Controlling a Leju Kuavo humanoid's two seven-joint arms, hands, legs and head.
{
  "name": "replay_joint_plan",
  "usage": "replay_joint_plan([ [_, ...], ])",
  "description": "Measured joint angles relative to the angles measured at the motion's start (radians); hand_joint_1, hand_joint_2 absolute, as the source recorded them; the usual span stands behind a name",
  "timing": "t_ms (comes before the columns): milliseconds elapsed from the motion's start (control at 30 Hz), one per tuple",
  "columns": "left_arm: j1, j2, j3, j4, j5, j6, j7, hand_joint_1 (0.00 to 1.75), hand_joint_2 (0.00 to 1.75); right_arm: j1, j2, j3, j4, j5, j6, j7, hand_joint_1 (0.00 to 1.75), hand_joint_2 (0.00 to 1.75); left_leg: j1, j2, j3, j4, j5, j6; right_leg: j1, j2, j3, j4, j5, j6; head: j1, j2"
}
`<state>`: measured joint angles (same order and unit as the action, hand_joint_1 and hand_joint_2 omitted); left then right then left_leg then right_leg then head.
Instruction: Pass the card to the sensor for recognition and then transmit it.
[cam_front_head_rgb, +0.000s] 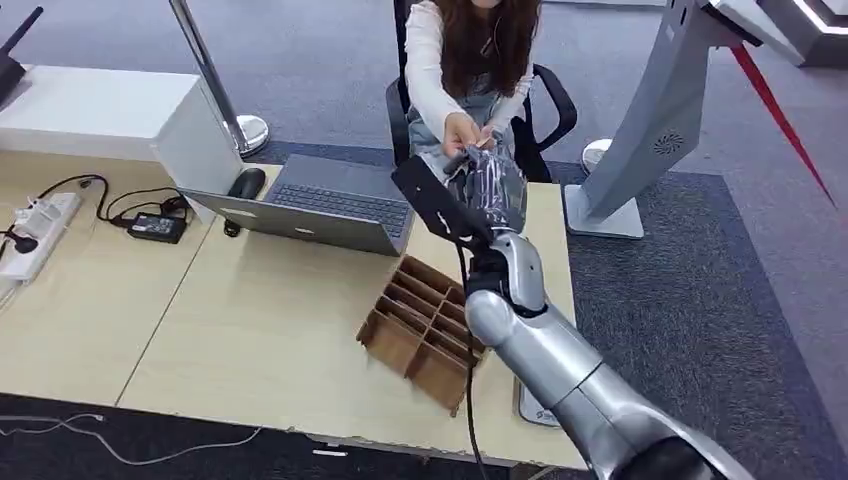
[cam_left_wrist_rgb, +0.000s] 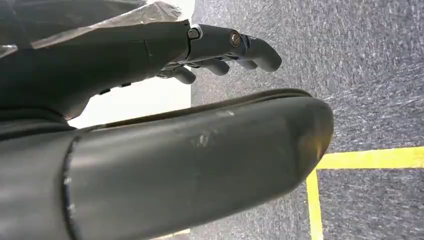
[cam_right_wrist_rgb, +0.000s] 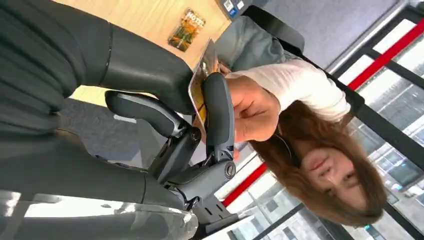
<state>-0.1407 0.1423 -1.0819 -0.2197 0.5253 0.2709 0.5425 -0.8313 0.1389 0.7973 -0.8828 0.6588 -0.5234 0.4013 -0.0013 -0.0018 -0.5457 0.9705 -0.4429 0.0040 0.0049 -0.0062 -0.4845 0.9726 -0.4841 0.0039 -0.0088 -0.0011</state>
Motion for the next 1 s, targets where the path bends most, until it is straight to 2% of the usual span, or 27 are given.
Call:
replay_joint_plan([
  [133, 0.000, 0.000, 0.000, 0.000, -0.002, 0.000, -0.003, 0.00, 0.00, -0.002, 0.023, 0.004, 0.049, -0.018, -0.010, -0.022, 1.75, 1.75, 0.000, 0.000, 0.000, 0.000, 0.000, 0.000, 0.000, 0.000, 0.000, 0.000, 0.000, 0.000, 0.000, 0.000],
  [167, 0.000, 0.000, 0.000, 0.000, -0.002, 0.001, -0.003, 0.00, 0.00, -0.002, 0.027, 0.005, 0.057, -0.019, -0.011, -0.026, 1.17, 1.75, 0.000, 0.000, 0.000, 0.000, 0.000, 0.000, 0.000, 0.000, 0.000, 0.000, 0.000, 0.000, 0.000, 0.000],
  [200, 0.001, 0.000, 0.000, 0.000, -0.002, 0.002, -0.004, 0.00, 0.00, -0.003, 0.030, 0.005, 0.065, -0.024, -0.015, -0.030, 0.10, 1.75, 0.000, 0.000, 0.000, 0.000, 0.000, 0.000, 0.000, 0.000, 0.000, 0.000, 0.000, 0.000, 0.000, 0.000],
  [233, 0.001, 0.000, 0.000, 0.000, -0.002, 0.003, -0.004, 0.00, 0.00, -0.004, 0.036, 0.005, 0.079, -0.033, -0.020, -0.038, 0.00, 1.75, 0.000, 0.000, 0.000, 0.000, 0.000, 0.000, 0.000, 0.000, 0.000, 0.000, 0.000, 0.000, 0.000, 0.000],
  [433, 0.002, 0.000, 0.000, 0.000, -0.003, 0.005, 0.009, 0.00, 0.00, -0.001, 0.054, 0.013, 0.105, -0.107, -0.059, -0.103, 0.00, 1.75, 0.000, 0.000, 0.000, 0.000, 0.000, 0.000, 0.000, 0.000, 0.000, 0.000, 0.000, 0.000, 0.000, 0.000],
  [533, 0.003, 0.000, 0.000, 0.000, 0.002, 0.011, 0.024, 0.00, 0.00, 0.018, 0.054, 0.018, 0.061, -0.112, -0.083, -0.121, 0.00, 1.75, 0.000, 0.001, 0.000, 0.000, 0.000, 0.000, 0.000, 0.000, 0.000, 0.000, 0.000, 0.000, 0.000, 0.000],
  [567, 0.004, 0.000, 0.000, 0.000, 0.002, 0.012, 0.028, 0.00, 0.00, 0.026, 0.053, 0.019, 0.028, -0.103, -0.083, -0.113, 0.00, 0.00, 0.000, 0.001, 0.000, 0.000, 0.000, 0.000, 0.000, 0.000, -0.001, 0.000, 0.000, 0.000, 0.000, 0.000],
  [667, 0.005, 0.000, 0.000, 0.000, 0.003, 0.014, 0.033, 0.00, 0.00, 0.041, 0.047, 0.021, -0.039, -0.087, -0.082, -0.098, 0.00, 0.00, 0.000, 0.001, 0.000, 0.000, 0.000, 0.000, 0.000, 0.001, -0.001, 0.000, 0.000, 0.000, 0.000, 0.000],
  [733, 0.006, 0.000, 0.000, 0.000, 0.013, 0.018, 0.044, 0.00, 0.00, 0.060, 0.042, 0.022, -0.102, -0.071, -0.095, -0.132, 0.00, 0.00, 0.000, 0.001, 0.000, 0.000, 0.000, 0.000, 0.000, 0.001, -0.001, 0.000, 0.000, 0.000, 0.000, 0.000],
  [867, 0.010, -0.001, 0.003, 0.000, 0.041, 0.045, 0.071, 0.00, 0.00, 0.157, 0.004, 0.026, -0.314, 0.046, -0.141, -0.146, 0.00, 0.00, 0.001, 0.001, 0.001, 0.000, -0.001, 0.000, 0.000, 0.000, -0.001, -0.001, 0.000, 0.000, 0.000, 0.000],
  [900, 0.012, -0.002, 0.004, 0.000, 0.049, 0.055, 0.078, 0.00, 0.00, 0.203, -0.014, 0.025, -0.377, 0.077, -0.156, -0.146, 0.00, 1.75, 0.001, 0.001, 0.002, 0.000, -0.001, 0.000, 0.000, 0.000, 0.000, -0.002, -0.001, 0.000, 0.000, 0.000],
  [1000, 0.021, -0.006, 0.011, 0.000, 0.070, 0.071, 0.103, 0.00, 0.00, 0.396, -0.075, -0.004, -0.573, 0.105, -0.170, -0.212, 0.00, 1.75, 0.001, 0.000, 0.003, 0.000, -0.003, 0.001, 0.000, 0.000, 0.002, -0.003, -0.001, 0.000, 0.000, 0.000],
])
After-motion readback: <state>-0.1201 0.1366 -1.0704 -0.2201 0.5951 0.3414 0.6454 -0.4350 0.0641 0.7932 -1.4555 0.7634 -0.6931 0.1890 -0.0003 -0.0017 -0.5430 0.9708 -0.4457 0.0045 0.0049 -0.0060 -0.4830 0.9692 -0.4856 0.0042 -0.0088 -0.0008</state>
